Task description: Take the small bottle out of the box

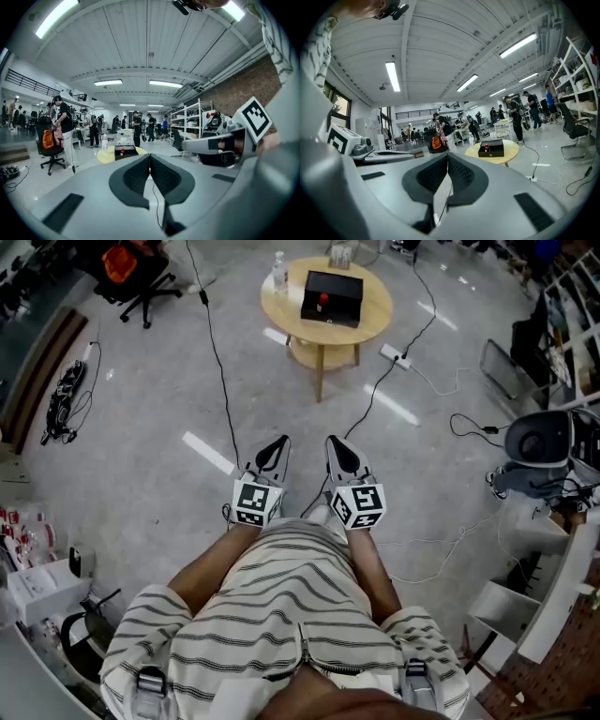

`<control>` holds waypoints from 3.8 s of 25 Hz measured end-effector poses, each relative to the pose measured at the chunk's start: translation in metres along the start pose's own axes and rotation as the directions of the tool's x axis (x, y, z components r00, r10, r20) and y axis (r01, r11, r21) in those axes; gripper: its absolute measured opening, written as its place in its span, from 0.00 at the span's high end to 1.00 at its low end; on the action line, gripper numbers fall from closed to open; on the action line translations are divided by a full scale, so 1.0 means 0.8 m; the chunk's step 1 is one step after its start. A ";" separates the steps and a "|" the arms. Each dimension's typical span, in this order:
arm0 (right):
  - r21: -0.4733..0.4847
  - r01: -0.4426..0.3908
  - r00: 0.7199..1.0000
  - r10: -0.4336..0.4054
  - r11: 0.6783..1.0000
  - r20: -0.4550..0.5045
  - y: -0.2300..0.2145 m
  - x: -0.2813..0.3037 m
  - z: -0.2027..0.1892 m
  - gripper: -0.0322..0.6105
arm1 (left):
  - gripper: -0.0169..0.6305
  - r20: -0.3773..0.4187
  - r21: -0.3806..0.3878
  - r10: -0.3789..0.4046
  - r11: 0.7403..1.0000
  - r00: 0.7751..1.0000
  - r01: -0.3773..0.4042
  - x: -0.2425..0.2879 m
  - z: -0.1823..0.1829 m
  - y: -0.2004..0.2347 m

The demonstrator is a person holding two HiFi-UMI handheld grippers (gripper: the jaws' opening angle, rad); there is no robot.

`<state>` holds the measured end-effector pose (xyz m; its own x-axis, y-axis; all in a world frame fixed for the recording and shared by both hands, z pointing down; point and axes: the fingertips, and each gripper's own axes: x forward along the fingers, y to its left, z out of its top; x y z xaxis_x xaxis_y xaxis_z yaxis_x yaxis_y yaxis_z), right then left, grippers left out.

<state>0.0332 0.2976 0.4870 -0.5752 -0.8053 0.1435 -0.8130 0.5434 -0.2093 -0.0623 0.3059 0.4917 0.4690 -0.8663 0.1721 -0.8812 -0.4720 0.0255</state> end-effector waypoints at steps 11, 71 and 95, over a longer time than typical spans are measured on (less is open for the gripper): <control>0.009 -0.035 0.999 0.035 0.999 0.003 -0.034 -0.028 -0.007 0.92 | 0.94 -0.021 -0.009 -0.006 1.000 1.000 0.006 0.018 -0.019 -0.055; -0.033 0.179 0.983 -0.180 0.983 -0.035 -0.233 0.384 0.109 0.92 | 0.94 -0.077 -0.078 -0.231 0.971 0.970 0.225 0.412 0.045 0.235; -0.034 0.125 0.991 -0.127 0.992 -0.052 -0.289 0.422 0.128 0.92 | 0.94 -0.079 -0.080 -0.158 0.985 0.984 0.151 0.480 0.056 0.247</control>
<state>0.0366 -0.1243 0.4848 -0.4715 -0.8544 0.2186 -0.8811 0.4460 -0.1571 -0.0532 -0.1275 0.5185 0.5958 -0.7654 0.2432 -0.8020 -0.5831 0.1297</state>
